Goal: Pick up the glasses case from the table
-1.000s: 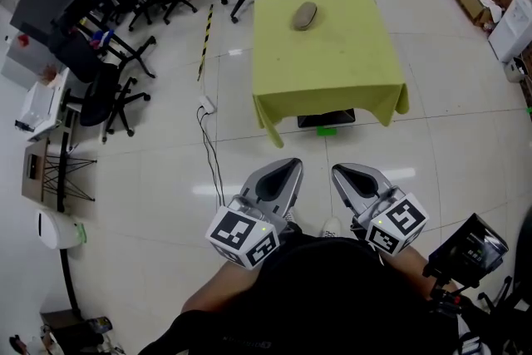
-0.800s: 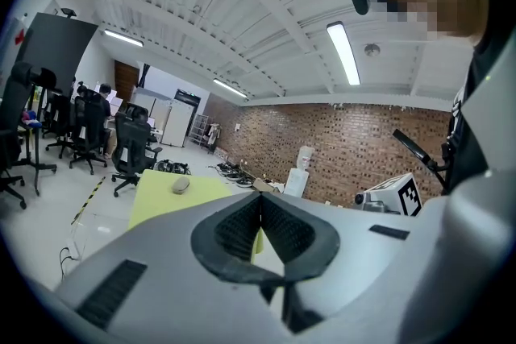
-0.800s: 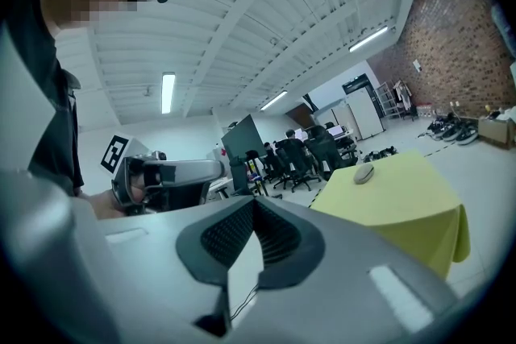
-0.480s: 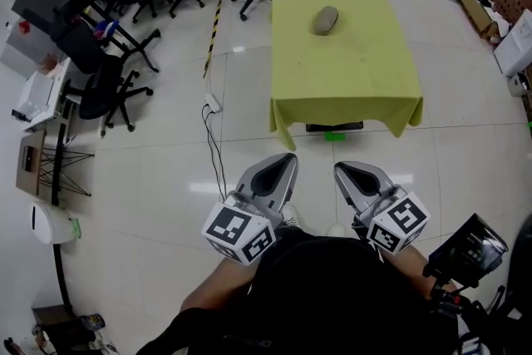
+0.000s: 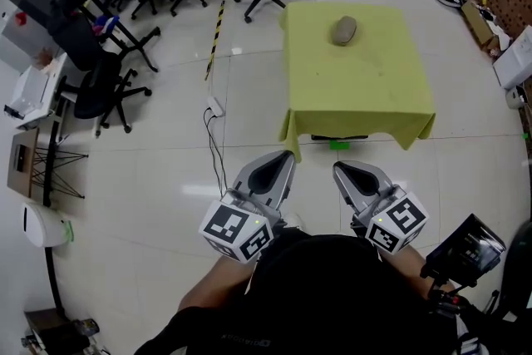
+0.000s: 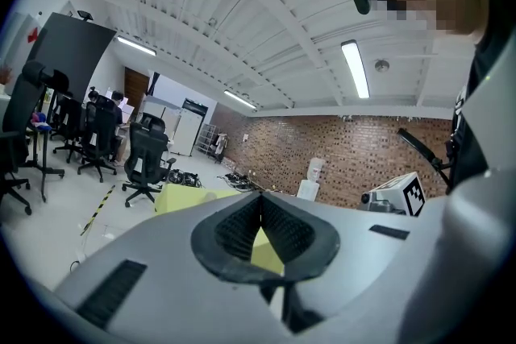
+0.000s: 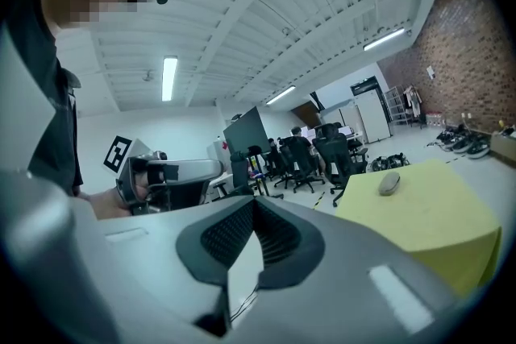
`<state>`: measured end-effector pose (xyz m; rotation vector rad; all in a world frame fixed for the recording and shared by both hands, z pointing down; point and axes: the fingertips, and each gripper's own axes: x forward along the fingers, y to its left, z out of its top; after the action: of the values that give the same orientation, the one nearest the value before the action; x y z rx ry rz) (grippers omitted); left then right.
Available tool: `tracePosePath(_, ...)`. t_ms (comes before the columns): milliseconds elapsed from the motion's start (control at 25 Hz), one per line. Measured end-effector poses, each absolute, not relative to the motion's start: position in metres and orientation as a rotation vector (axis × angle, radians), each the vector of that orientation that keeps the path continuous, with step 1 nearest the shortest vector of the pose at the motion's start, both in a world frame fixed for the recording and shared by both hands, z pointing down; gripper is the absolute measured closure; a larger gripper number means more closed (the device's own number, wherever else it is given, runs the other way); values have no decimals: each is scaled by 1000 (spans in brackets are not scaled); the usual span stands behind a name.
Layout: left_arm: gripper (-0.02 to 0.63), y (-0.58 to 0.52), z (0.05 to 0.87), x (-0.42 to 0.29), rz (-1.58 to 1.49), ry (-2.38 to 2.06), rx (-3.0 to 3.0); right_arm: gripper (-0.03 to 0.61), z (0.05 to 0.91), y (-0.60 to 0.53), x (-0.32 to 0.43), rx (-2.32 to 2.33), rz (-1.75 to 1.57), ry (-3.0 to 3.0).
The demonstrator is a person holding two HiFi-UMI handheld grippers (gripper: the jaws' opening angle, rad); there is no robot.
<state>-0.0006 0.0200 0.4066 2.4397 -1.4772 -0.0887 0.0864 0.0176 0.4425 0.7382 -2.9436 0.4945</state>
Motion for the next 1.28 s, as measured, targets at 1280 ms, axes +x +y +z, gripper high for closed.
tracePosePath(1280,606,20,382,-155,-164,-1755,2250,577,418,5,-69,348,438,-2958)
